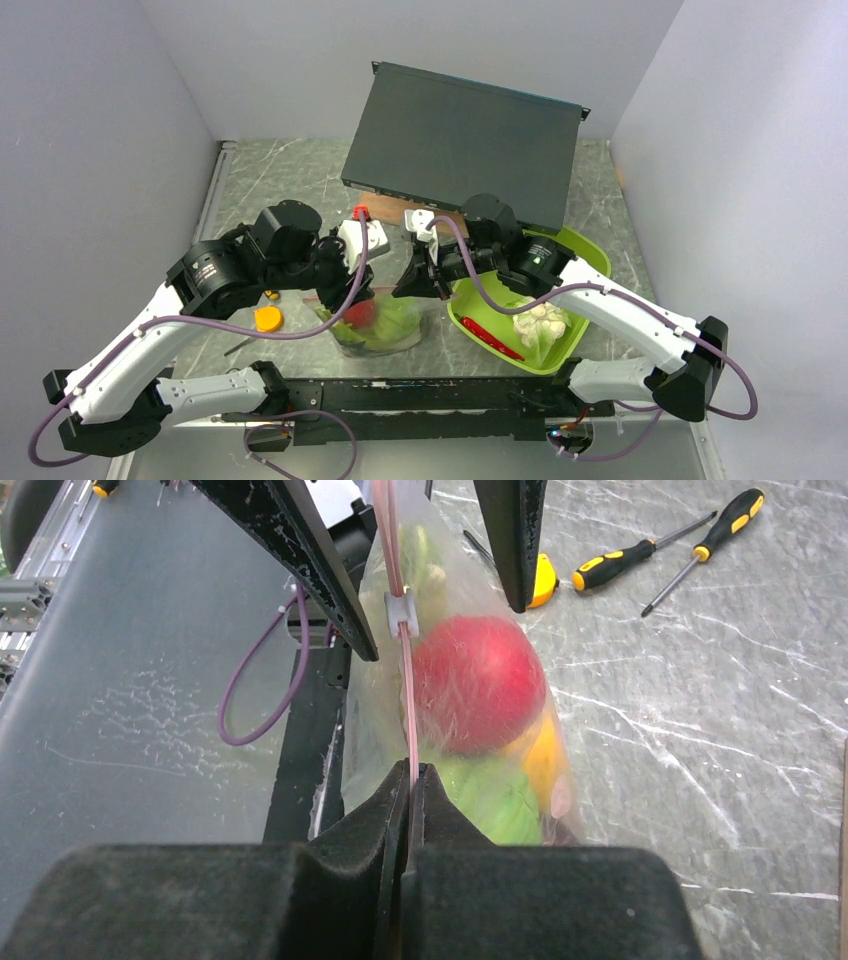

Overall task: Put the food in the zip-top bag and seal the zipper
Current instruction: Zip the zipper food storage bag at the center of the board.

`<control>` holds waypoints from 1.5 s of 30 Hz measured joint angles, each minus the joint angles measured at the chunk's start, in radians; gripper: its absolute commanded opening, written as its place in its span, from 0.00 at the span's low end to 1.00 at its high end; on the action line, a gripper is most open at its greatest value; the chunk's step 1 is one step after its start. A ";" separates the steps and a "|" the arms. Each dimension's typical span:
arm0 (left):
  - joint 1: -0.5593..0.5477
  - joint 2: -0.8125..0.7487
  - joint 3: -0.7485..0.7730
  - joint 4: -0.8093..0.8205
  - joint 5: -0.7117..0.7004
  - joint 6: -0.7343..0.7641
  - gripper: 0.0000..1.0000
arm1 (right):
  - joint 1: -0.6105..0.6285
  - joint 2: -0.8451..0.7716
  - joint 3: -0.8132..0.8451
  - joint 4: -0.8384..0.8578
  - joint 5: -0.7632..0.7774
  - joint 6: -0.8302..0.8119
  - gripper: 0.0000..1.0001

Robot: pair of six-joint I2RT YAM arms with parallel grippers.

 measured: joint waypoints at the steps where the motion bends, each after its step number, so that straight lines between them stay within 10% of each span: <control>1: 0.000 0.000 -0.004 -0.001 0.000 0.002 0.60 | 0.000 0.001 0.001 0.000 0.000 0.000 0.00; 13: 0.000 -0.001 -0.014 0.000 -0.009 0.004 0.37 | 0.000 0.011 0.002 0.000 0.000 0.000 0.00; 18: 0.000 0.000 -0.014 -0.002 -0.010 0.003 0.00 | 0.000 0.011 0.004 0.000 0.005 0.000 0.00; 45: -0.011 -0.109 -0.036 -0.009 -0.124 0.002 0.00 | -0.065 -0.130 -0.142 0.138 0.139 0.068 0.00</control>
